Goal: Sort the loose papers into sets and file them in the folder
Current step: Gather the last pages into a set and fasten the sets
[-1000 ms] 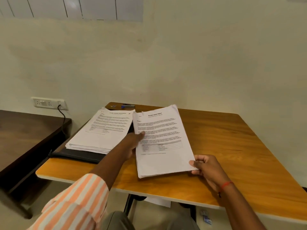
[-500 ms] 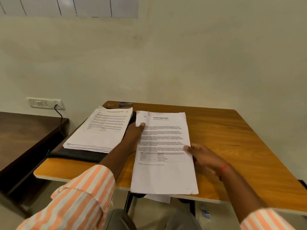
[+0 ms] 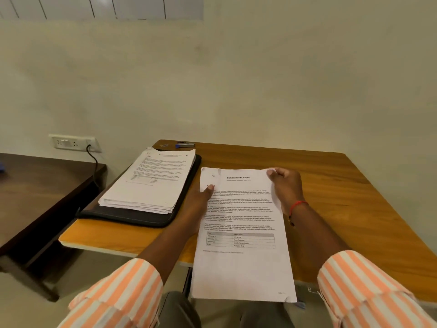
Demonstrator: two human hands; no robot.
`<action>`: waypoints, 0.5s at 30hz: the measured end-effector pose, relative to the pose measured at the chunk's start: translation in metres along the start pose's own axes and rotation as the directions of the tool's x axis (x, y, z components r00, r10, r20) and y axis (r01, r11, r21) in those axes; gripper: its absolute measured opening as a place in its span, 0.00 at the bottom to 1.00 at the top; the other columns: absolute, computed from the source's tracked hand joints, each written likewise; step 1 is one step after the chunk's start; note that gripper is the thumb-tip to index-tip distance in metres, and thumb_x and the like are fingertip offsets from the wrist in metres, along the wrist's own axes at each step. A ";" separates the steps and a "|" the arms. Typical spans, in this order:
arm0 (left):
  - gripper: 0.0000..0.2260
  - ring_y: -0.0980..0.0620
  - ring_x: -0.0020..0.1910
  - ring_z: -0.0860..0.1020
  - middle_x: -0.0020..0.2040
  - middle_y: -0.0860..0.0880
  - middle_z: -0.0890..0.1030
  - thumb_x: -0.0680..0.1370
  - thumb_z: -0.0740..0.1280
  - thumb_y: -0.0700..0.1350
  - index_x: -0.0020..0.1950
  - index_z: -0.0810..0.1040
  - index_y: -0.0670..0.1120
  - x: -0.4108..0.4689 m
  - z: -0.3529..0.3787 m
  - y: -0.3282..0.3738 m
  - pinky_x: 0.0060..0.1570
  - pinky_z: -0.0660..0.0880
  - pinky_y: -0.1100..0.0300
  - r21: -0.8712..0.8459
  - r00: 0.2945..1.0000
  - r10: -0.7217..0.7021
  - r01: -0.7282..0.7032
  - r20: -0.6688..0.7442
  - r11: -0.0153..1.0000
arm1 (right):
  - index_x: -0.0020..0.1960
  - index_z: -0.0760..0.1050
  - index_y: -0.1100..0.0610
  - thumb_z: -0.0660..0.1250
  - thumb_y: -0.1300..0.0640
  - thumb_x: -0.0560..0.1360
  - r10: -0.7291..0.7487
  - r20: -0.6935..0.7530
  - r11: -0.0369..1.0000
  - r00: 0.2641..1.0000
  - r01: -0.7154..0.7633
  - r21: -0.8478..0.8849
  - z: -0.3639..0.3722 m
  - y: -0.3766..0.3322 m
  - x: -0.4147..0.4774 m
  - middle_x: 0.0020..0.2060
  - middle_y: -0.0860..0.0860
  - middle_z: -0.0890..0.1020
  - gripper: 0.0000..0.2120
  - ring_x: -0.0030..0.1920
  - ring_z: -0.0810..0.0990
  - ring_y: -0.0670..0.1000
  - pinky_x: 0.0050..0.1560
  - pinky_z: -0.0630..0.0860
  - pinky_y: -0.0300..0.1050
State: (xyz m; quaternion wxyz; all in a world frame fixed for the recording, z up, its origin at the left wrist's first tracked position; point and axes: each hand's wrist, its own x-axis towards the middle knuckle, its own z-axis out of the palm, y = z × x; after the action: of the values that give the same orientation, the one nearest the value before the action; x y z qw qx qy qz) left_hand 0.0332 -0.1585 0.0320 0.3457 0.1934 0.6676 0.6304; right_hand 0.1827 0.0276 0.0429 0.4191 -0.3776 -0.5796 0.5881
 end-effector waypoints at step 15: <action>0.16 0.46 0.56 0.81 0.62 0.46 0.80 0.85 0.60 0.50 0.70 0.74 0.47 0.036 -0.036 0.030 0.59 0.80 0.47 0.090 0.947 0.013 0.017 -0.321 0.996 | 0.53 0.81 0.62 0.66 0.61 0.81 0.066 0.106 0.997 0.992 -0.062 -0.045 0.049 0.002 -0.004 0.48 0.57 0.85 0.07 0.50 0.84 0.56 0.52 0.80 0.51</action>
State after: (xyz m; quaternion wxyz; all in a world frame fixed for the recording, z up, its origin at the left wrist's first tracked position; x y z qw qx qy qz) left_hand -0.0216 -0.1552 0.0519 0.2235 0.1033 0.7434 0.6219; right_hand 0.1386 0.0063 0.0427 0.3602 -0.3725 -0.6010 0.6085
